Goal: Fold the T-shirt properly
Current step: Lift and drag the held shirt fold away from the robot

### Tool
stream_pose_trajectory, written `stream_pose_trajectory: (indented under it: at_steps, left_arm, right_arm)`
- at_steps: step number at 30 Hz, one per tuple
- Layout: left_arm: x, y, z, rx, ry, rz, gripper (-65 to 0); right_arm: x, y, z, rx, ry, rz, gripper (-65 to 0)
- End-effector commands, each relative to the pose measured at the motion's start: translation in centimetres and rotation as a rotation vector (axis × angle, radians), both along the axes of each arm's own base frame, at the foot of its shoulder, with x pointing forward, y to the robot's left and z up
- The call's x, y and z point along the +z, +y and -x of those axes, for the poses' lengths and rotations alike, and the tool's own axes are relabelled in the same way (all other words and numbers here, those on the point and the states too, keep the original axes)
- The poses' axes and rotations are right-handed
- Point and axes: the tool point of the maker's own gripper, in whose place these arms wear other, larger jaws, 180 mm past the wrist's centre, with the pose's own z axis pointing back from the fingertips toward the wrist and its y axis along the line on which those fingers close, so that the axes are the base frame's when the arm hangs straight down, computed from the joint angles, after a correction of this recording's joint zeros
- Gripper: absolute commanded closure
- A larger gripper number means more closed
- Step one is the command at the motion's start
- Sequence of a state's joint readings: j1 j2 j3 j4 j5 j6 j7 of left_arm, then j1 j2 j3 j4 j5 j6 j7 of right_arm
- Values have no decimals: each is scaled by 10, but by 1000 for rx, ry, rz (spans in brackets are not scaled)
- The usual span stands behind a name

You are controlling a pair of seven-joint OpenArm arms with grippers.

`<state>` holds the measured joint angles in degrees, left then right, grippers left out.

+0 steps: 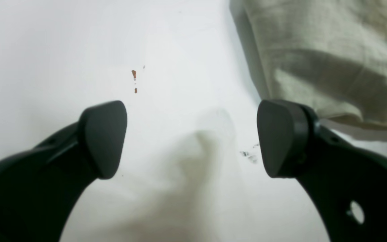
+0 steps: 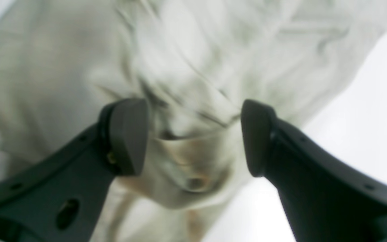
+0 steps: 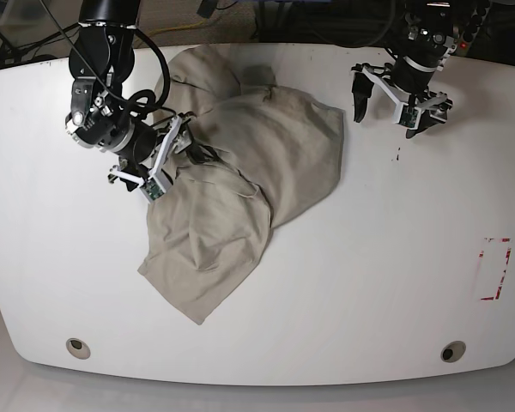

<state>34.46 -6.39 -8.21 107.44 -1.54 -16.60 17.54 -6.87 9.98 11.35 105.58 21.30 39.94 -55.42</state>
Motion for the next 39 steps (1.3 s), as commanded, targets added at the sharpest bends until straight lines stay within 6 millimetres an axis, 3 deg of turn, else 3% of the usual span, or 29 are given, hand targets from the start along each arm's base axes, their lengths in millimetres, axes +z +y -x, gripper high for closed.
stream_pose_trajectory:
  at_steps: [1, 6, 10, 21, 31, 39]
  left_arm:
    - [8, -1, -4, -4, -35, 8, -572]
    - [4, 0, -2, -1, -23, 9, -572]
    - [5, 1, -6, 0, -30, 9, -572]
    - [5, 1, -6, 0, -31, 9, -572]
    - [5, 1, -7, 0, -33, 9, -572]
    - [8, 1, -15, 2, -50, 9, -572]
  right_arm:
    - [6, -17, -19, -46, -13, -1, -420]
    - [-8, -47, -39, -131, 74, 8, -417]
    - [-21, -64, -41, -180, 161, 4, -417]
    - [-27, -31, -19, -113, 241, -183, -415]
    - [-37, -10, -5, -59, 270, -200, -407]
    - [-39, -10, -3, -60, 274, -203, -225]
